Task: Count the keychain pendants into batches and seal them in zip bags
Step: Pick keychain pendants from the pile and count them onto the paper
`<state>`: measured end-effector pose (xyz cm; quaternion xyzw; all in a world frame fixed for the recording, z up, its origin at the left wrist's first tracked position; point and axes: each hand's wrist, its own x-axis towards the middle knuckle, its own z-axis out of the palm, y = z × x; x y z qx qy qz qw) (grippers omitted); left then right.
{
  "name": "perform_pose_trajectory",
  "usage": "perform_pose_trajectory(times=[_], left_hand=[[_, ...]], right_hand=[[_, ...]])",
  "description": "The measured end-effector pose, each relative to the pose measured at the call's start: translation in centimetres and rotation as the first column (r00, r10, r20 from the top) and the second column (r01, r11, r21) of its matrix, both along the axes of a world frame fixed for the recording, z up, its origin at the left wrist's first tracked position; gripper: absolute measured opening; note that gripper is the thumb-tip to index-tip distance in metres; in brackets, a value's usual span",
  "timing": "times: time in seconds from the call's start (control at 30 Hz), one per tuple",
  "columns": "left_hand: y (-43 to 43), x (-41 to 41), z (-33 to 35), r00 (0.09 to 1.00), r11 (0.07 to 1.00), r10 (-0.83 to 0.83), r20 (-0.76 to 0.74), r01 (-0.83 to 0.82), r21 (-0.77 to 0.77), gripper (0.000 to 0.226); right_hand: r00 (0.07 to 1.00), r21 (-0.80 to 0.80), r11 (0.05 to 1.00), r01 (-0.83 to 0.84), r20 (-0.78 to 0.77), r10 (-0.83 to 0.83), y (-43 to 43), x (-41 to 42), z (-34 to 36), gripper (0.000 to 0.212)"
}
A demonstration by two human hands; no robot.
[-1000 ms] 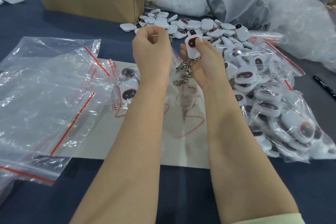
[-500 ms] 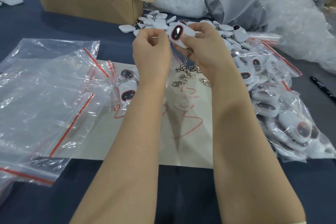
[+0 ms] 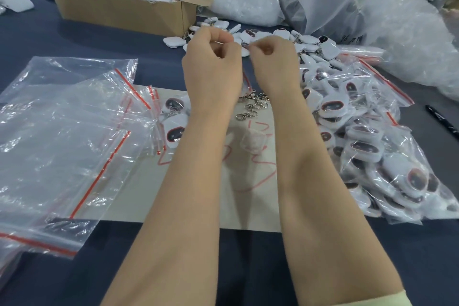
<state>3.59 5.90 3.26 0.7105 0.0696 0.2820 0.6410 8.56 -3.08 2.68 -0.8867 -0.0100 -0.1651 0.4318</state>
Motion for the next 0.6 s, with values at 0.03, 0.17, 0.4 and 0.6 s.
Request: perform_pose_trajectory(times=[0.03, 0.17, 0.4, 0.6], left_hand=[[0.0, 0.1, -0.1, 1.0, 0.999, -0.007, -0.009, 0.007, -0.038, 0.013], [-0.3, 0.3, -0.9, 0.998, 0.992, -0.023, -0.061, 0.015, -0.126, 0.012], [-1.0, 0.5, -1.5, 0.997, 0.992, -0.051, -0.051, 0.045, -0.114, 0.014], [-1.2, 0.4, -1.6, 0.997, 0.994, -0.055, -0.055, 0.049, -0.102, 0.012]], right_hand=[[0.994, -0.027, 0.993, 0.112, 0.017, -0.111, 0.0, 0.7, -0.6, 0.028], [0.962, -0.288, 0.952, 0.107, -0.212, -0.173, -0.1, 3.4, -3.5, 0.044], [0.911, -0.382, 0.918, 0.105, -0.334, -0.243, -0.6, 5.1, -4.6, 0.054], [0.908, -0.307, 0.921, 0.241, -0.263, -0.325, -0.6, 4.9, -4.8, 0.042]])
